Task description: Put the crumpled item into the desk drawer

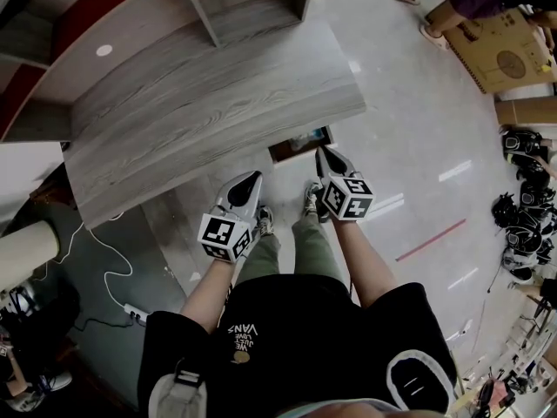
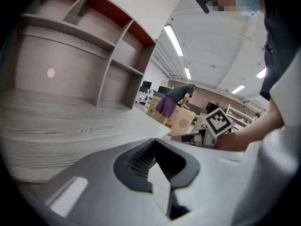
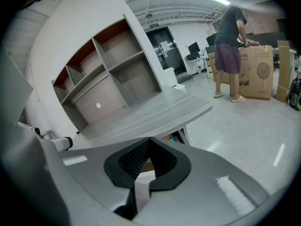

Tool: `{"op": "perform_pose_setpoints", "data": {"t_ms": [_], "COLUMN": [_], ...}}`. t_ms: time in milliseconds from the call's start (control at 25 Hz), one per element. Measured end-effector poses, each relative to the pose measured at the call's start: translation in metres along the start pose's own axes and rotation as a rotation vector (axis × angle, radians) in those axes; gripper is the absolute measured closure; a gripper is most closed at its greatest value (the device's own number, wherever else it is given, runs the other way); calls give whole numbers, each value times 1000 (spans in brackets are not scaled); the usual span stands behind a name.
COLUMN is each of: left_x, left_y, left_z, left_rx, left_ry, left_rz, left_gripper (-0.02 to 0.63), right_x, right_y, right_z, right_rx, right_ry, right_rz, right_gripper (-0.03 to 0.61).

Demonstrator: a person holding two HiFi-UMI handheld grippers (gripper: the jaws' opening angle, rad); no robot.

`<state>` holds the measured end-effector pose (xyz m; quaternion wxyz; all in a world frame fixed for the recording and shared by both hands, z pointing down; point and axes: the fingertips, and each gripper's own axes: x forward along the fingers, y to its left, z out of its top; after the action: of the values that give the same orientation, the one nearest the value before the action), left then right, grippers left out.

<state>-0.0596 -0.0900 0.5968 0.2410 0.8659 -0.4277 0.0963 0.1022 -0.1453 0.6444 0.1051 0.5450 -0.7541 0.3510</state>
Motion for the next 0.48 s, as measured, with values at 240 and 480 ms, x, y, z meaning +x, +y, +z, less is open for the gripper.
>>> {"op": "perform_pose_setpoints", "data": {"t_ms": [240, 480], "left_x": [-3, -10], "left_y": [-13, -24], "left_z": [22, 42], "left_rx": [36, 58], "left_ry": [-25, -54], "left_rz": [-21, -47], "left_gripper": [560, 560], "right_x": [-28, -55], "right_y": [17, 35], "right_z": [18, 37], "right_rx": [-57, -128], "right_ry": [-55, -119], "right_rz": [31, 55], "right_gripper": [575, 575]}}
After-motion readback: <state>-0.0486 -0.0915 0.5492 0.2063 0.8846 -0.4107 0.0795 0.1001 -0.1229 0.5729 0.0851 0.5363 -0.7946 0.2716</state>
